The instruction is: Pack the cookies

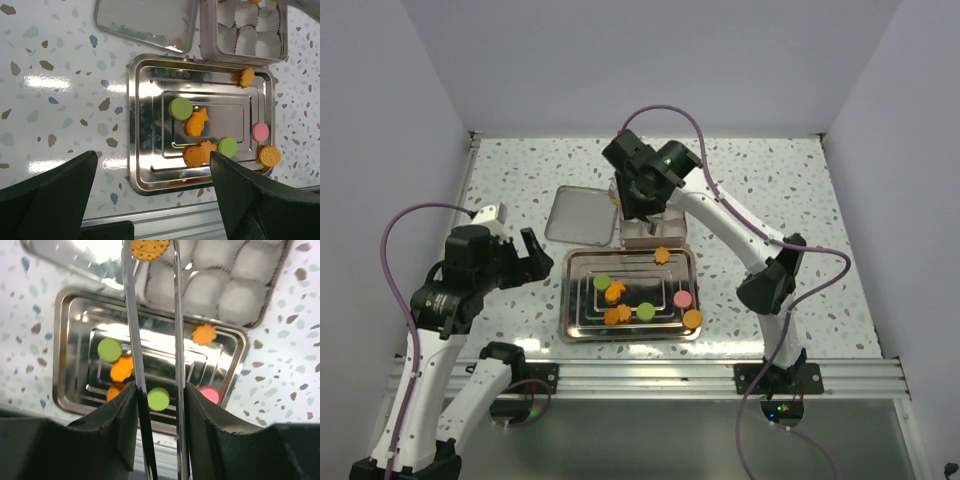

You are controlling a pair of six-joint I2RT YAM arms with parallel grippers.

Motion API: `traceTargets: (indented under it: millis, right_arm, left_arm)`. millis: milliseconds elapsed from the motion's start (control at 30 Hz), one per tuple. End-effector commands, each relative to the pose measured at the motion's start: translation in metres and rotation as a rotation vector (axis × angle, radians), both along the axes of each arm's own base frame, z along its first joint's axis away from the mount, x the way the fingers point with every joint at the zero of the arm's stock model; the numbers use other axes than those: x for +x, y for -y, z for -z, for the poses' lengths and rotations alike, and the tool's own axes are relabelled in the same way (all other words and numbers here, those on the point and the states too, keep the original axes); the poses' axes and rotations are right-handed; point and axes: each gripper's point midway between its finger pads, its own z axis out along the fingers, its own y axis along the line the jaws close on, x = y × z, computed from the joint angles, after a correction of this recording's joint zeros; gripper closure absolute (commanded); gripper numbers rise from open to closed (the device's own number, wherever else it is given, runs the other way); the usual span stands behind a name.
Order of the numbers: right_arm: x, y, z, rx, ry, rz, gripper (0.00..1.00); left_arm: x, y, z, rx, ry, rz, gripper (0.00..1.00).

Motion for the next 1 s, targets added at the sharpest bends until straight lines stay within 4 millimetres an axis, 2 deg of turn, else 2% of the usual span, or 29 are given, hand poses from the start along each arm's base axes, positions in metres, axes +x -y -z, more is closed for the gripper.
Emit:
traceTargets:
  millis: [0, 67, 267, 433, 633, 733, 967]
  right_arm:
    - [0.004, 0.058, 0.000, -0.168, -0.083, 0.035, 0.69]
    - [0.020, 0.061, 0.006, -0.163, -0.086, 0.044, 0.70]
    - [0.046, 0.058, 0.024, -0.122, -0.100, 0.053, 0.70]
    - [0.061, 0.041, 0.034, -0.052, -0.093, 0.034, 0.71]
    - [0.077, 0.030, 0.047, -0.008, -0.096, 0.035, 0.71]
    - [0.085, 0.027, 0.056, 0.007, -0.110, 0.041, 0.71]
    - [0.105, 0.025, 0.061, 0.069, -0.110, 0.061, 0.70]
  left_arm:
    - [0.006, 0.003, -0.023, -0.006, 0.063, 0.022, 0.00]
    - [0.007, 0.004, -0.026, -0.005, 0.065, 0.024, 0.00]
    - [0.009, 0.001, -0.030, 0.007, 0.062, 0.015, 0.00]
    - [0.010, 0.001, -0.029, 0.010, 0.053, 0.011, 0.00]
    - [0.015, -0.001, -0.033, 0.024, 0.054, -0.002, 0.00]
    - [0.018, -0.003, -0.036, 0.032, 0.059, -0.006, 0.00]
    - [0.023, -0.003, -0.035, 0.037, 0.055, -0.015, 0.00]
